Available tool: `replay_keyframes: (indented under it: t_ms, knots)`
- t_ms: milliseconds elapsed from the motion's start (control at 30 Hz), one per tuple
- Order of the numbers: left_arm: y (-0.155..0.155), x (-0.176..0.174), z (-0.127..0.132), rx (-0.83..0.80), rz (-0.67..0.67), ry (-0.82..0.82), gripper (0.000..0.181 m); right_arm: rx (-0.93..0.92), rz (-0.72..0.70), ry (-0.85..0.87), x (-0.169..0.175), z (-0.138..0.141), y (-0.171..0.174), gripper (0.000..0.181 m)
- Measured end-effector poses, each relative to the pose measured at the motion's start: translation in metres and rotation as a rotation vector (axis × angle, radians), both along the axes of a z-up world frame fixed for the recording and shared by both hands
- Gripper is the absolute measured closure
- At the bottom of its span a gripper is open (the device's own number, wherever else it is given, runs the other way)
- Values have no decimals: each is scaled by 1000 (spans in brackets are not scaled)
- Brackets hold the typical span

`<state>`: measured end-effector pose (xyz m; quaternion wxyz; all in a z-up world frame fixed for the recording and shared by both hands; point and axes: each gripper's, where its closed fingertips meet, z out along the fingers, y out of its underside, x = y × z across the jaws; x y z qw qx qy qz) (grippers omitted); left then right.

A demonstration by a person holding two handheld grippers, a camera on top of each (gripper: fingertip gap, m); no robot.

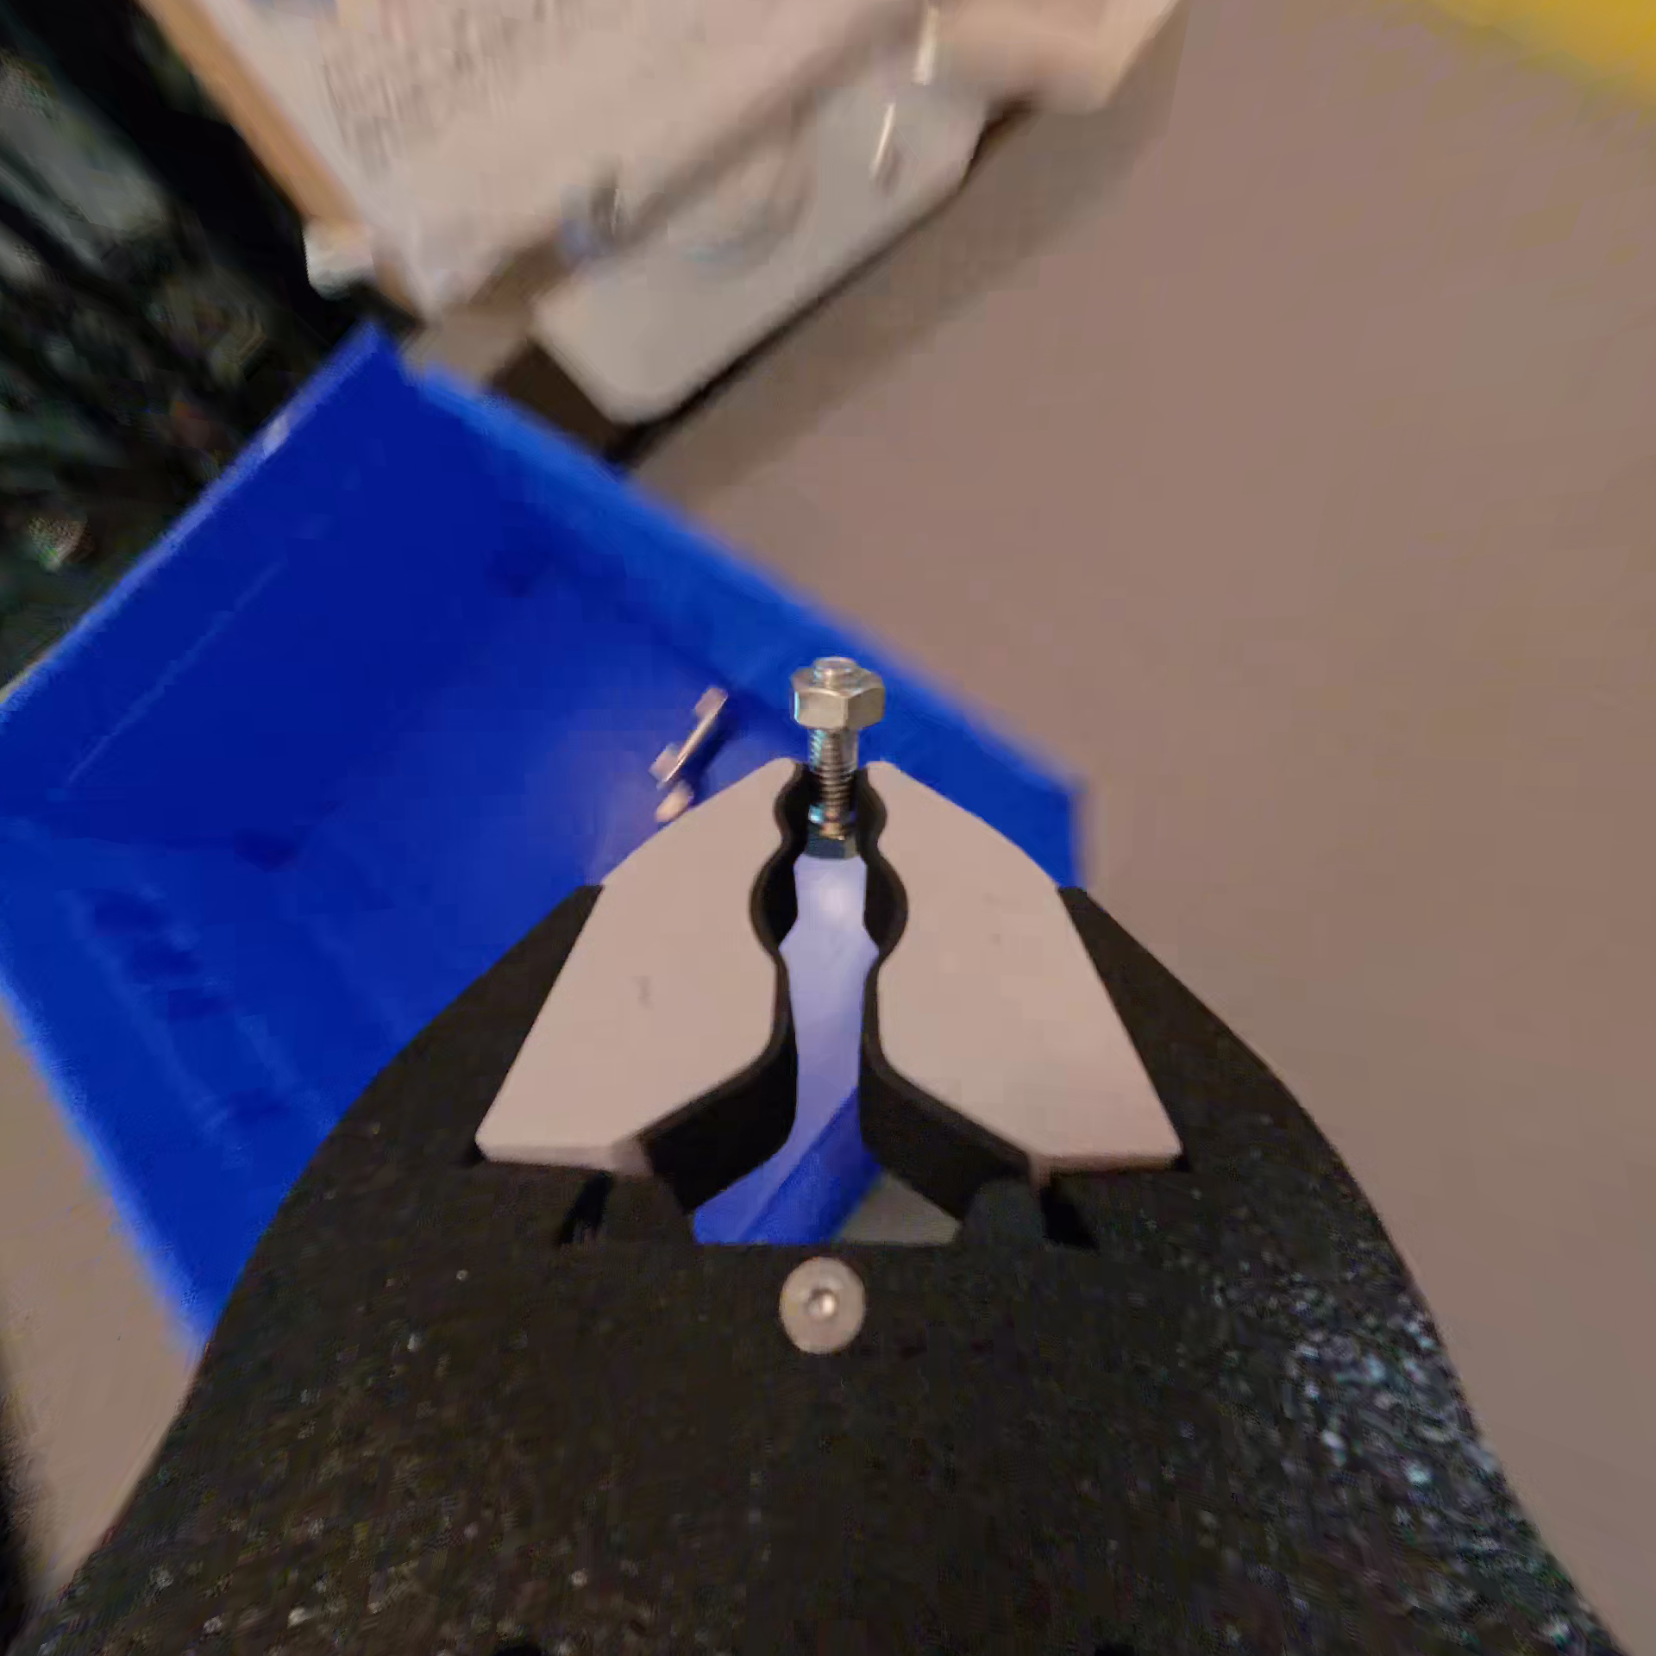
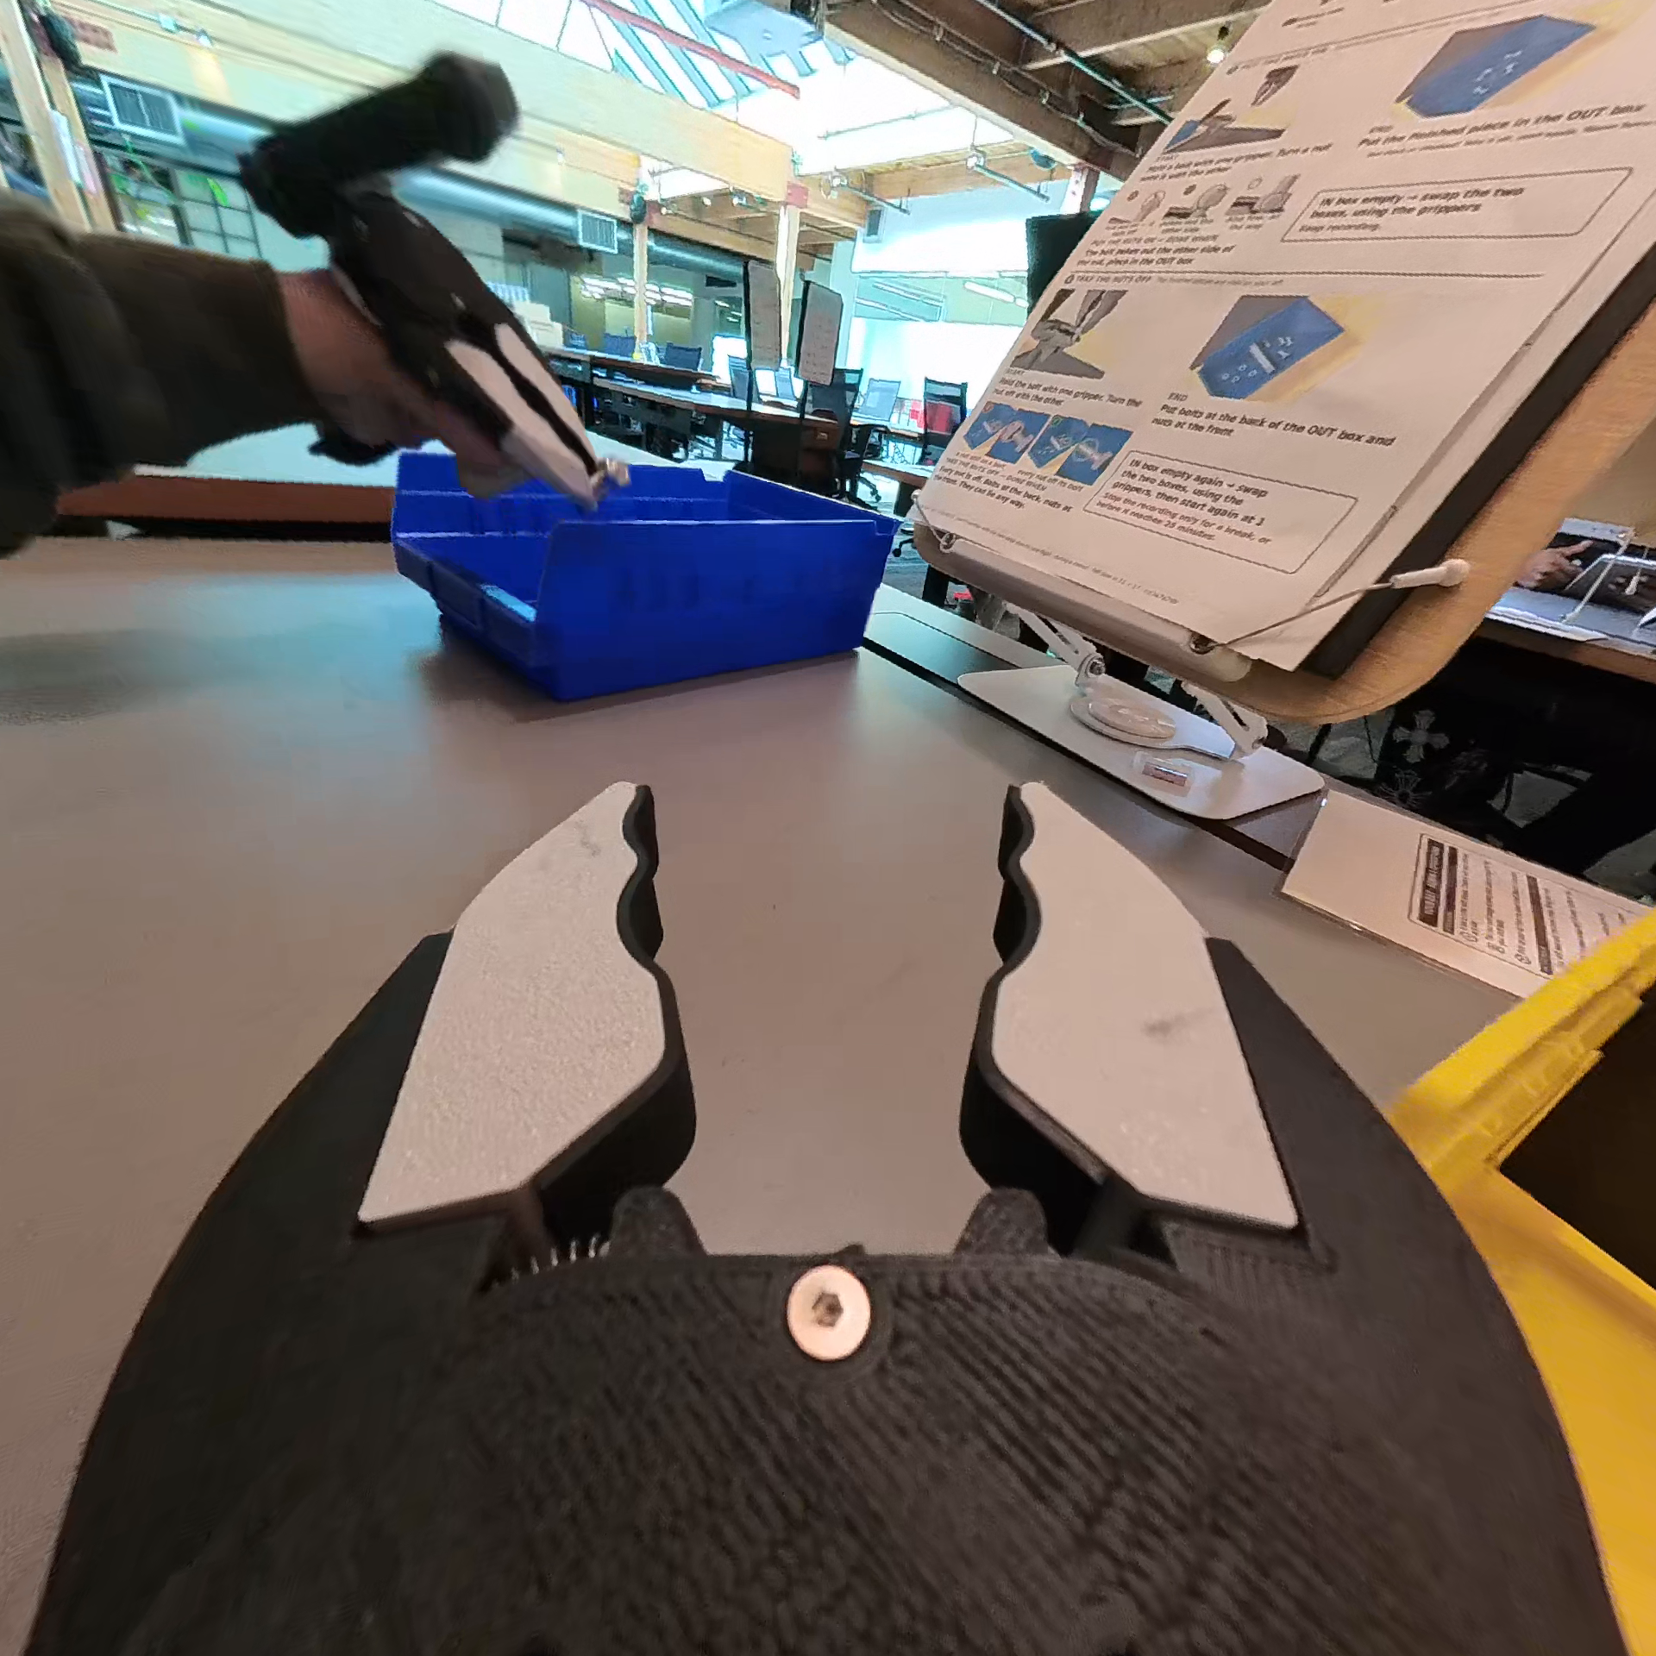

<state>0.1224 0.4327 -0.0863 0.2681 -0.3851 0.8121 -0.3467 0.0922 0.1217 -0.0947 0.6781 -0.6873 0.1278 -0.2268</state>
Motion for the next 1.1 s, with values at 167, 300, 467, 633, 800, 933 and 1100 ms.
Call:
replay_keyframes:
  t_ms: [167,300,467,633,800,933,1100]
  knots:
    - [-130,-54,37,-503,-257,-153,172,78,77,55,-10,6,16,105]
    - [-212,-66,9,-637,-409,-140,172,129,137,63,-19,11,28,102]
    - [-260,-51,-3,-754,-503,-155,172,168,204,57,-18,17,42,111]
    - [-264,-55,-13,-665,-511,-187,172,199,295,143,-25,17,51,123]
    - [-266,-62,-17,-624,-527,-212,172,241,284,207,-33,21,53,144]
    - [-269,-63,-15,-646,-537,-206,172,205,249,186,-35,18,54,150]
    - [-275,-66,-15,-644,-548,-206,172,253,238,200,-34,24,50,159]
